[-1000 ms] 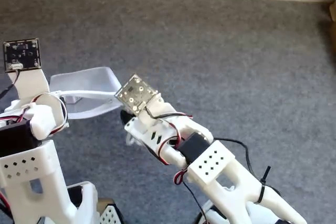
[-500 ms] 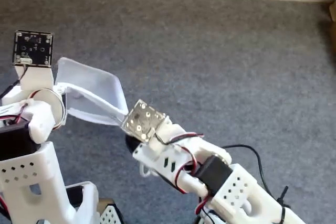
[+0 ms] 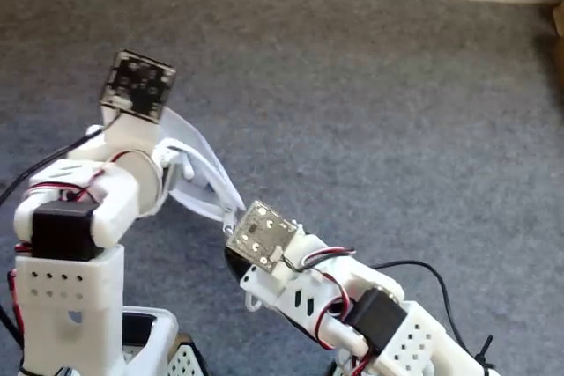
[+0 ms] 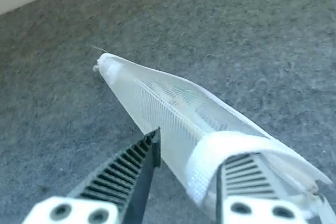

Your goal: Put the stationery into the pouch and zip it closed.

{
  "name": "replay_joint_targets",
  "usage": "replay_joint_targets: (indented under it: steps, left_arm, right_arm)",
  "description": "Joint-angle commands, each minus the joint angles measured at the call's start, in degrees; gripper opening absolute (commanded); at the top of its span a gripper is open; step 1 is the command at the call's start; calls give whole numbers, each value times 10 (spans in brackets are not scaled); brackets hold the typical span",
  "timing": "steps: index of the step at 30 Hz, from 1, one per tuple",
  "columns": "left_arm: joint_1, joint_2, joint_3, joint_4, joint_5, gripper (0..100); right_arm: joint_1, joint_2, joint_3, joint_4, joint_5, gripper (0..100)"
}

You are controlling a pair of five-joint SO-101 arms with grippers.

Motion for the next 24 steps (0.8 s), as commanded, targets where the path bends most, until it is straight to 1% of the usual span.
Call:
replay_joint_targets:
  steps: [1, 9, 14, 18, 20, 22, 24]
  left_arm:
    - [50, 5, -26, -30, -4, 175]
    - [124, 6, -24, -37, -5, 176]
    - [162, 6, -22, -58, -5, 176]
    - [189, 6, -11, -57, -5, 177]
    - [204, 6, 1, -62, -5, 195]
    - [209, 6, 22, -79, -4, 227]
    - [206, 6, 33, -97, -3, 234]
  right_arm:
    - [-6, -49, 27, -43, 7, 5]
    - [-7, -92, 113, -131, 7, 5]
    - [-7, -103, 118, -137, 7, 5]
    - [-7, -105, 119, -137, 7, 5]
    - [-7, -105, 119, -137, 8, 5]
    - [-7, -105, 120, -137, 23, 5]
    - [-7, -105, 131, -137, 46, 5]
